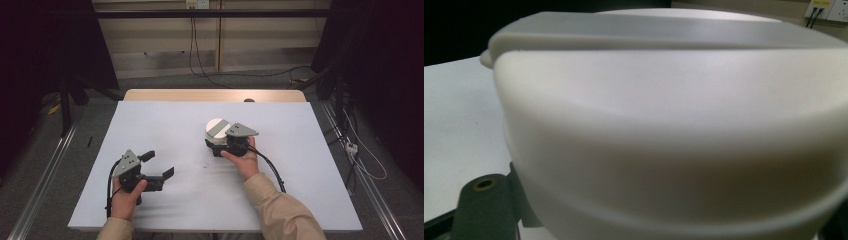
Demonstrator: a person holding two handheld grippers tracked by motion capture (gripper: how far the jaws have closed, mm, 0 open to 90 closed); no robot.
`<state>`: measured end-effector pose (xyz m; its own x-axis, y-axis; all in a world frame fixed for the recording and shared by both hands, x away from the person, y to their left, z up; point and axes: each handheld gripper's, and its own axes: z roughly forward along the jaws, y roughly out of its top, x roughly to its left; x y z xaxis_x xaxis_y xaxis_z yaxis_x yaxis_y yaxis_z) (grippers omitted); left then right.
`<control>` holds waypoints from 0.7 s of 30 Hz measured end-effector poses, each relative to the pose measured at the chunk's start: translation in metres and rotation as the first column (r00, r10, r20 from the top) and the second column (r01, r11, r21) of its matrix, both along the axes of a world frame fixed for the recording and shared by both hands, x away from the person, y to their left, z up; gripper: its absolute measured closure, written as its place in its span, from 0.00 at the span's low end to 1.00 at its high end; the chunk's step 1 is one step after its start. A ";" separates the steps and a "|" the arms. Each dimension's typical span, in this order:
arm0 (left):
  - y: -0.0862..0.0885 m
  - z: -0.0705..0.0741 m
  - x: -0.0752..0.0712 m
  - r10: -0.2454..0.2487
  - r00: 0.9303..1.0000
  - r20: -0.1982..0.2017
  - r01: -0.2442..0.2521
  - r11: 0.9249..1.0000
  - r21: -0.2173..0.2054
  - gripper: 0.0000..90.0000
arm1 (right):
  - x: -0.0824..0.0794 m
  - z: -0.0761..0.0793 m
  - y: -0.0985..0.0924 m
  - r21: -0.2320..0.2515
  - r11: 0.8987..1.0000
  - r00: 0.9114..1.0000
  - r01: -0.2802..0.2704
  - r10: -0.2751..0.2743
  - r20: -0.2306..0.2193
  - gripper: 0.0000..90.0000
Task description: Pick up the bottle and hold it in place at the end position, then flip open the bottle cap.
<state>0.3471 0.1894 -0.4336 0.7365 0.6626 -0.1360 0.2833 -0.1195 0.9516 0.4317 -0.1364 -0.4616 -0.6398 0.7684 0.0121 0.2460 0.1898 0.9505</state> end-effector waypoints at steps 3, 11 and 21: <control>-0.006 0.002 0.002 -0.008 1.000 -0.007 0.008 1.000 0.011 0.04 | 0.000 0.000 0.000 0.000 1.000 1.000 0.000 0.000 -0.002 0.21; -0.024 0.007 0.009 -0.027 0.999 -0.032 0.028 0.999 0.028 0.06 | 0.000 0.000 0.000 0.000 1.000 1.000 0.001 -0.001 -0.005 0.21; -0.041 0.013 0.017 -0.026 0.999 -0.045 0.027 0.999 0.019 0.15 | 0.000 0.000 0.000 -0.001 1.000 1.000 0.002 -0.002 -0.008 0.21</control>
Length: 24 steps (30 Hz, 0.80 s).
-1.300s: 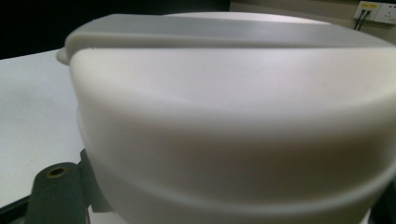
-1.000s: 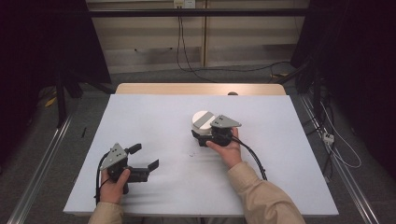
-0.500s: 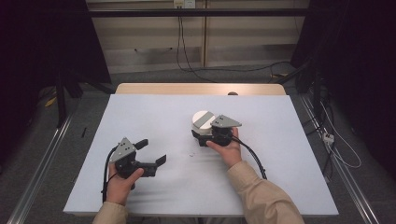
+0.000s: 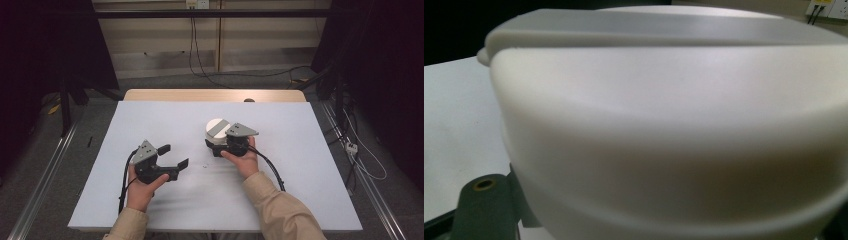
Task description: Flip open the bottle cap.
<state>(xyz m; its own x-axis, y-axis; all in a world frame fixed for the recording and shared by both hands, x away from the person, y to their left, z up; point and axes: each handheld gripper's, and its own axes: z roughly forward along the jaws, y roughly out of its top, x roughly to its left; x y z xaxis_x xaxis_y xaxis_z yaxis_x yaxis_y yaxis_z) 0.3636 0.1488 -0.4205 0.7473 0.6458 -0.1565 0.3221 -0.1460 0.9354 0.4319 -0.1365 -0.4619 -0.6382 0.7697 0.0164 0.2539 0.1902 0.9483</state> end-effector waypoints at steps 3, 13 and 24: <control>-0.005 0.002 0.002 -0.007 1.000 0.001 0.007 1.000 0.011 0.21 | 0.000 0.000 0.000 0.000 1.000 1.000 -0.002 0.002 -0.002 0.21; -0.029 0.005 0.011 -0.073 0.997 -0.035 0.074 0.996 0.047 0.42 | 0.000 0.000 0.000 -0.006 1.000 1.000 -0.002 0.002 0.002 0.21; -0.040 0.006 0.018 -0.076 0.996 -0.045 0.078 0.996 0.045 0.58 | 0.000 0.000 0.000 -0.007 1.000 1.000 -0.001 0.001 -0.001 0.21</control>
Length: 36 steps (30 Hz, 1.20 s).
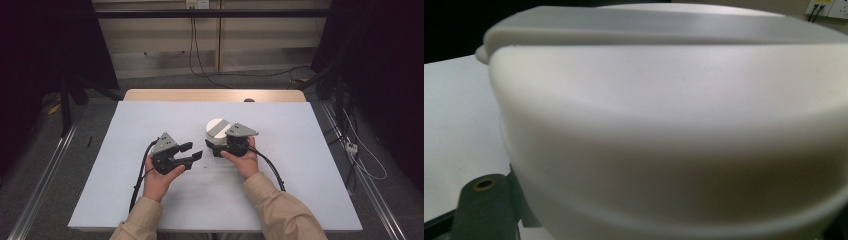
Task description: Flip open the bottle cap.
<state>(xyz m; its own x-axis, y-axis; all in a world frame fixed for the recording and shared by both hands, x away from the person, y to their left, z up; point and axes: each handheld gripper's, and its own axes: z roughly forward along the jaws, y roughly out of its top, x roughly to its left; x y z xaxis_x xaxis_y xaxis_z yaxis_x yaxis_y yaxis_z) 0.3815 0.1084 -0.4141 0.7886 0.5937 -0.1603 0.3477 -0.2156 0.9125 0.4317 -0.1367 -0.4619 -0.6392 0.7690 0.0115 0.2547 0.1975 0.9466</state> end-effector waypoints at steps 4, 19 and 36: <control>-0.003 -0.002 0.003 0.007 1.000 -0.017 -0.007 1.000 0.010 0.64 | 0.000 0.000 0.000 -0.001 1.000 1.000 0.001 -0.001 -0.001 0.21; -0.013 0.002 0.013 0.036 0.999 -0.004 -0.036 0.998 0.048 0.85 | 0.000 0.000 0.000 -0.002 1.000 1.000 0.004 -0.004 -0.003 0.21; -0.027 0.008 0.024 0.005 0.999 -0.042 -0.003 0.999 0.052 1.00 | -0.001 0.000 0.001 -0.004 1.000 1.000 0.008 -0.008 0.000 0.21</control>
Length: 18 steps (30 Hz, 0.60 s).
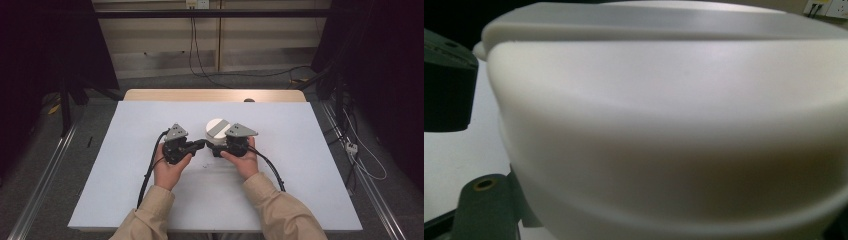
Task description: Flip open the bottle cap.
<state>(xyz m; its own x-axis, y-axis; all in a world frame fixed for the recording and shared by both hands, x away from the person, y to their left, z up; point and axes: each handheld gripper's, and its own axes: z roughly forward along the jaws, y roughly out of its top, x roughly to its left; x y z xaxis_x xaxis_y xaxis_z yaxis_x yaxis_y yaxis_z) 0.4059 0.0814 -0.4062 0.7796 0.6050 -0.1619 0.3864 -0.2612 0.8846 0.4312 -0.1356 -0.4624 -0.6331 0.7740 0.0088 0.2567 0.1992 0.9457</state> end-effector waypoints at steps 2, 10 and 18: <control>-0.002 0.001 0.001 0.007 1.000 -0.005 -0.007 1.000 0.001 1.00 | 0.000 0.000 0.000 -0.002 1.000 1.000 -0.001 0.001 0.001 0.21; -0.008 0.003 0.004 0.013 1.000 -0.006 -0.013 1.000 0.003 1.00 | 0.000 0.000 0.000 -0.003 1.000 1.000 -0.001 0.001 0.001 0.21; -0.009 0.010 0.004 0.016 1.000 0.010 -0.016 1.000 0.000 1.00 | 0.000 0.000 0.000 -0.004 1.000 1.000 0.001 -0.001 0.000 0.21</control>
<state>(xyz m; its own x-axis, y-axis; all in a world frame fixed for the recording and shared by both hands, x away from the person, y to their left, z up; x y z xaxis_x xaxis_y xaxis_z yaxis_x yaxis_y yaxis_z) 0.4100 0.0721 -0.3957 0.7714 0.6174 -0.1541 0.3817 -0.2552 0.8884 0.4311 -0.1354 -0.4625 -0.6324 0.7746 0.0053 0.2569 0.2032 0.9448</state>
